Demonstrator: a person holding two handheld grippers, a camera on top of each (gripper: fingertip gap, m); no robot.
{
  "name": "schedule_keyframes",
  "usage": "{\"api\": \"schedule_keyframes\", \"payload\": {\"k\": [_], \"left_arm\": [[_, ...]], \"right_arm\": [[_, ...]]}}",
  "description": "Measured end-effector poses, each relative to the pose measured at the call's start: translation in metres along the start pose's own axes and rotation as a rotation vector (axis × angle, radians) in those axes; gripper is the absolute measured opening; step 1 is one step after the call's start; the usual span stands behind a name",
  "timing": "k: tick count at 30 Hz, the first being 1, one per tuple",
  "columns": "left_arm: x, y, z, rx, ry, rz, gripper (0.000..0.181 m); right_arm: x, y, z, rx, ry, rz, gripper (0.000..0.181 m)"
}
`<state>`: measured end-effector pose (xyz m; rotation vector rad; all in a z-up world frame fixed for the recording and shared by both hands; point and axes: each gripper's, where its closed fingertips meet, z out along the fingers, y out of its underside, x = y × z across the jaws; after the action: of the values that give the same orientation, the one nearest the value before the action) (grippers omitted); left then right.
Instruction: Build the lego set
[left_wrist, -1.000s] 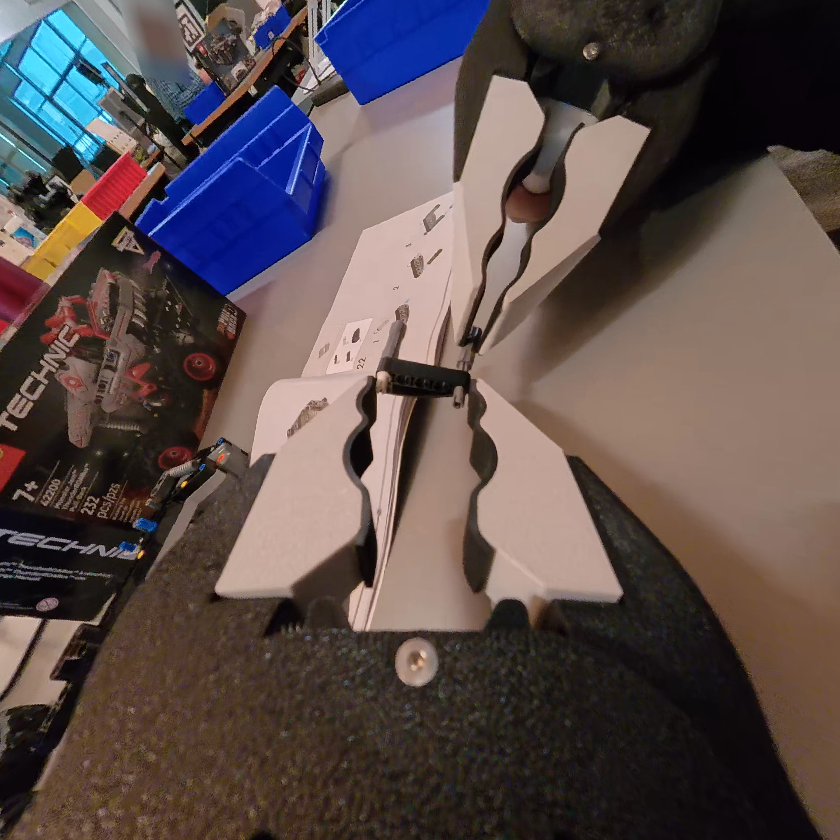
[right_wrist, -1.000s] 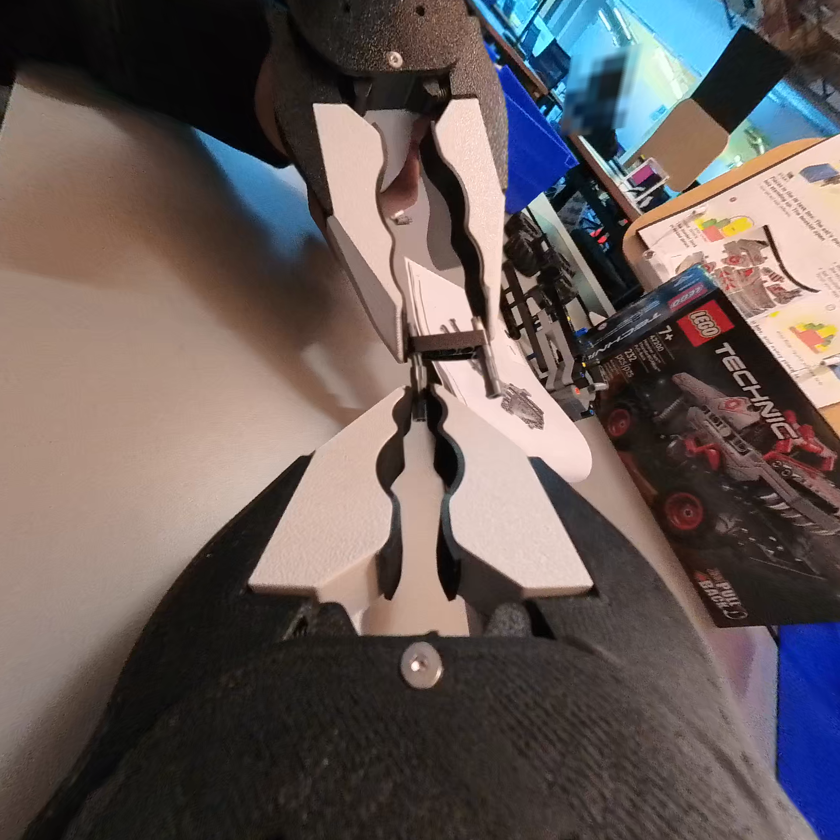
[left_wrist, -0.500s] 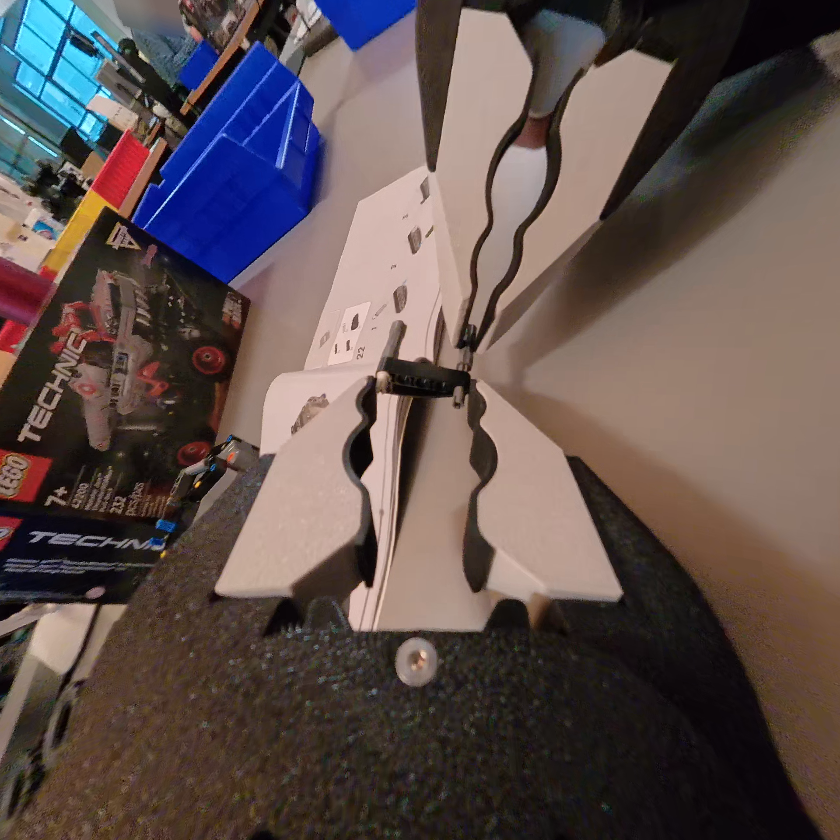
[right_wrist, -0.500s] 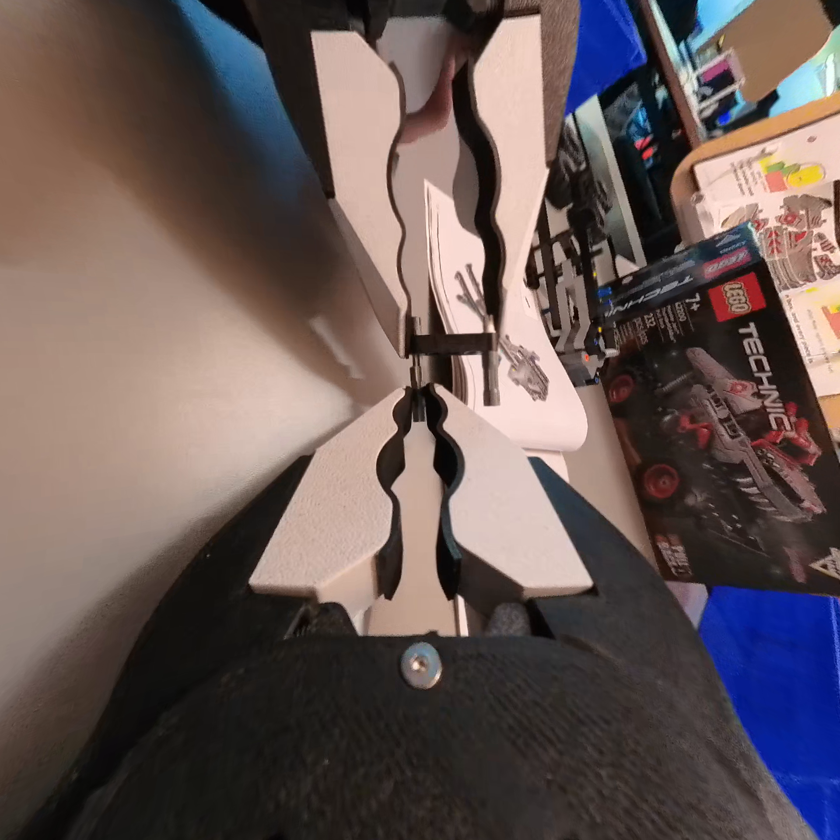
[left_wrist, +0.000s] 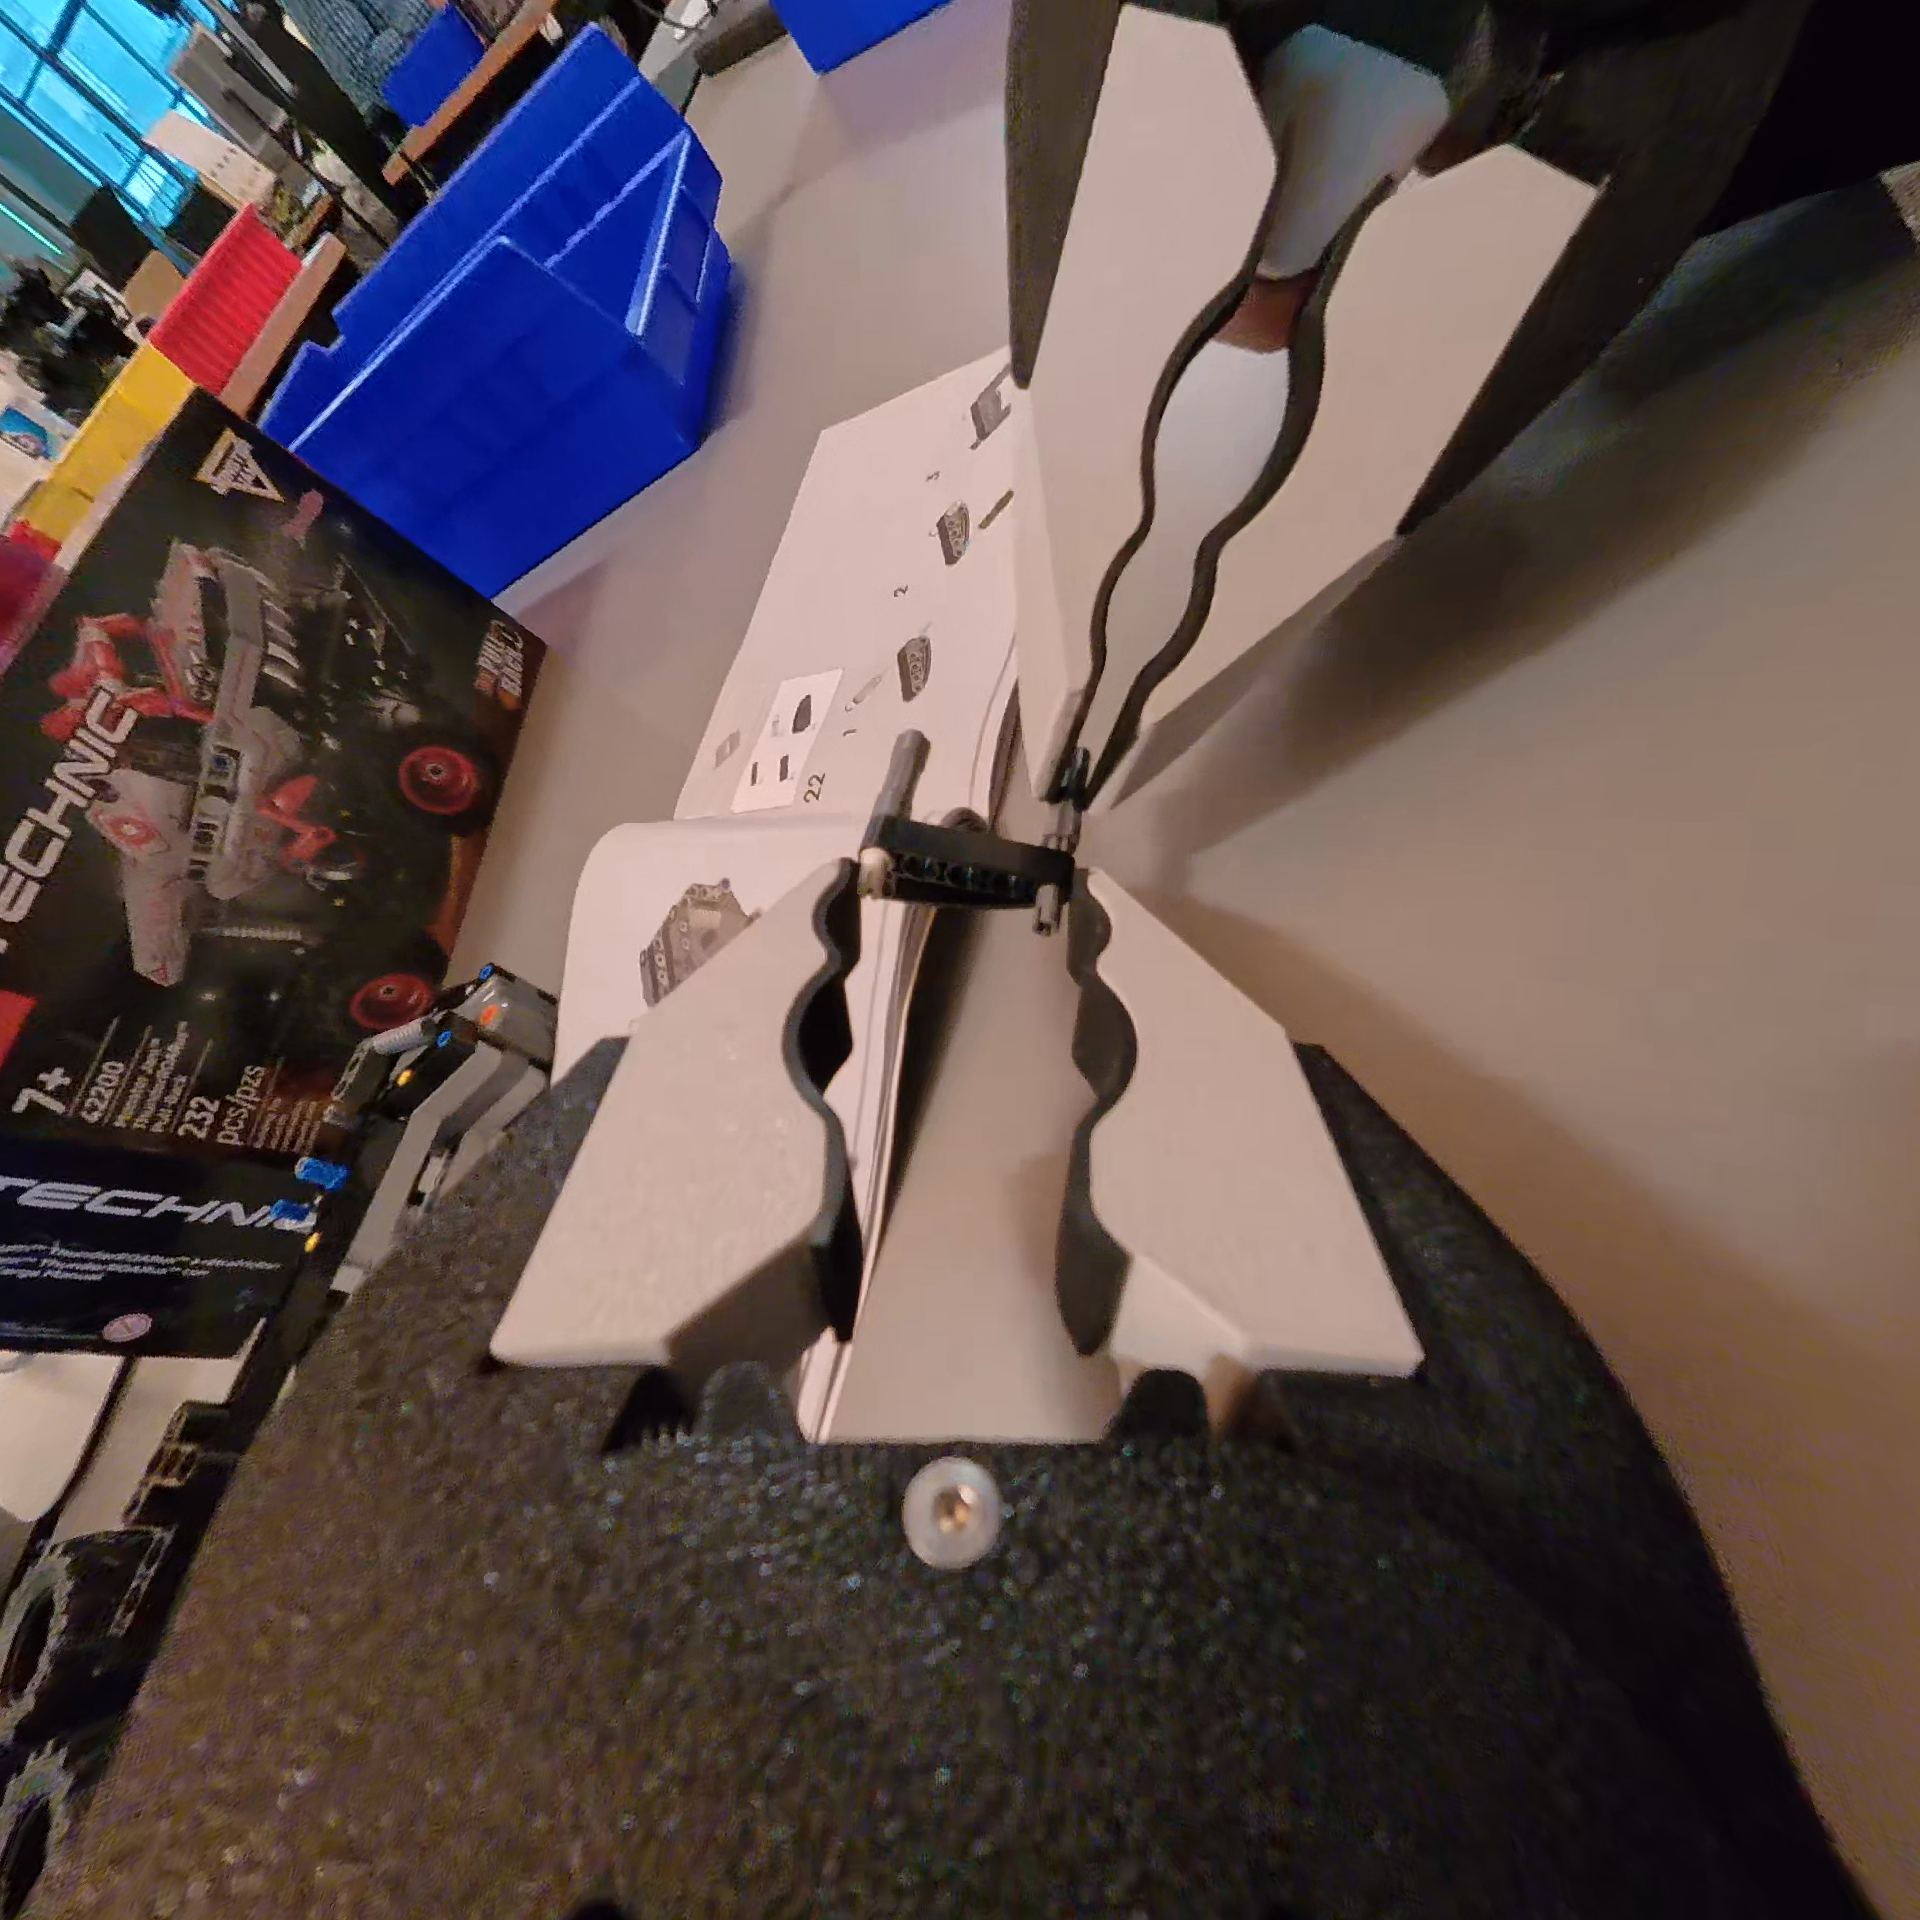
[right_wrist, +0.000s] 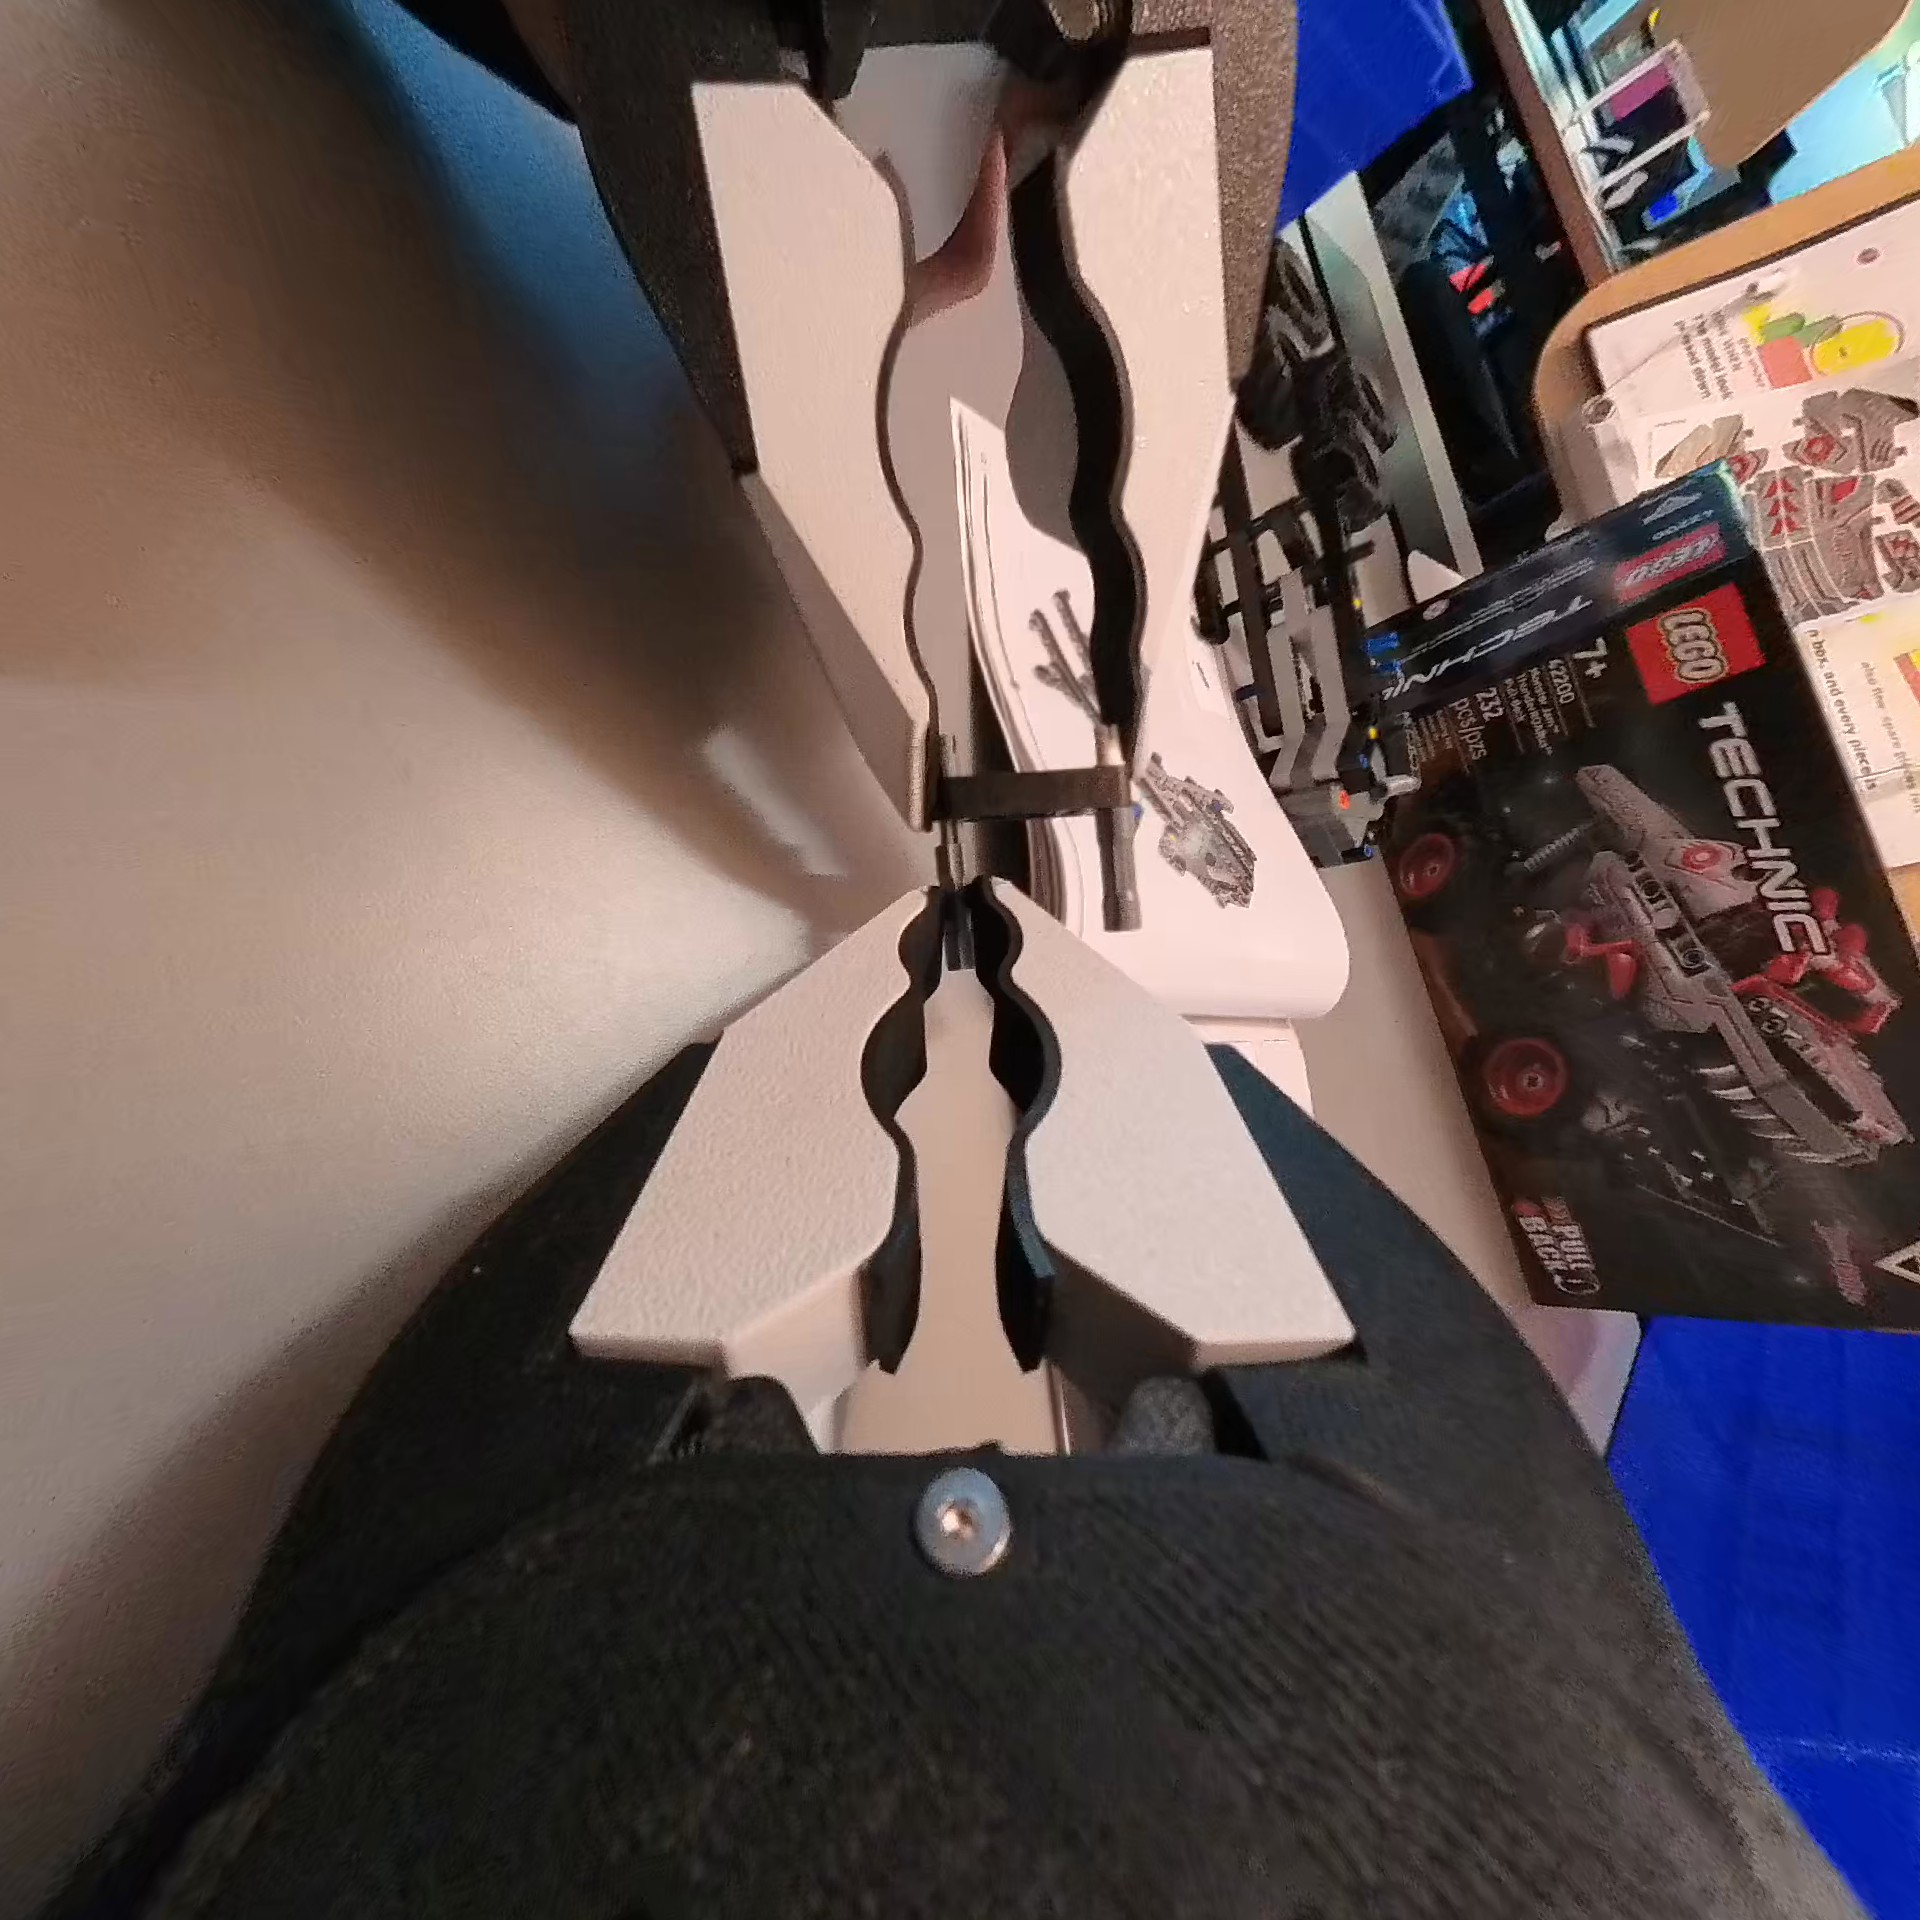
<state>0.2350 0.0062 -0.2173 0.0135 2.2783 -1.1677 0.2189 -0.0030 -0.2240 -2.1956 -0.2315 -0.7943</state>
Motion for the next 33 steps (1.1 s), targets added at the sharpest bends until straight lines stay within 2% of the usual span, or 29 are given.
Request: {"api": "schedule_keyframes", "payload": {"k": [8, 9, 11, 12, 13, 14, 15, 18, 20, 22, 24, 27, 31, 33], "left_arm": [[0.001, 0.001, 0.001, 0.003, 0.018, -0.028, 0.038], [0.002, 0.0, 0.001, 0.008, 0.024, -0.03, 0.038], [0.029, -0.018, 0.012, 0.065, 0.129, -0.023, 0.038], [0.033, -0.016, 0.02, -0.005, 0.094, 0.062, 0.038], [0.026, 0.002, 0.025, -0.129, 0.024, 0.159, 0.039], [0.024, 0.003, 0.025, -0.111, 0.024, 0.155, 0.039], [0.022, 0.005, 0.022, -0.097, 0.042, 0.07, 0.038], [0.0, 0.007, 0.011, -0.057, -0.008, -0.036, 0.038], [-0.014, 0.004, 0.007, -0.026, -0.074, -0.102, 0.039], [-0.028, 0.001, 0.003, -0.009, -0.172, -0.115, 0.038], [-0.034, -0.008, 0.0, 0.022, -0.231, -0.114, 0.038], [-0.042, -0.019, -0.008, 0.045, -0.333, -0.051, 0.039], [-0.042, -0.022, -0.009, 0.057, -0.361, -0.023, 0.039], [-0.044, -0.025, -0.012, 0.079, -0.369, -0.024, 0.038]], "right_arm": [[-0.001, -0.004, 0.001, 0.007, -0.004, 0.0, 0.0], [-0.002, -0.01, 0.001, 0.043, -0.007, 0.005, 0.0], [-0.003, -0.084, -0.015, 0.452, -0.045, 0.177, 0.0], [-0.01, -0.085, -0.006, 0.351, -0.056, 0.096, 0.0], [-0.012, -0.069, 0.0, 0.175, -0.011, -0.077, 0.0], [-0.007, -0.046, 0.0, 0.013, 0.018, -0.15, 0.0], [-0.001, -0.036, -0.006, -0.014, 0.02, -0.094, 0.0], [0.025, -0.024, -0.036, 0.116, 0.024, 0.158, 0.008], [0.037, 0.004, -0.041, 0.058, 0.033, 0.324, 0.013], [0.037, 0.026, -0.032, -0.033, 0.043, 0.448, 0.023], [0.041, 0.022, -0.019, -0.009, 0.105, 0.472, 0.024], [0.039, 0.0, -0.009, 0.101, 0.099, 0.536, 0.024], [0.038, -0.005, -0.01, 0.172, 0.054, 0.615, 0.03], [0.045, -0.007, -0.016, 0.243, 0.043, 0.713, 0.026]]}}
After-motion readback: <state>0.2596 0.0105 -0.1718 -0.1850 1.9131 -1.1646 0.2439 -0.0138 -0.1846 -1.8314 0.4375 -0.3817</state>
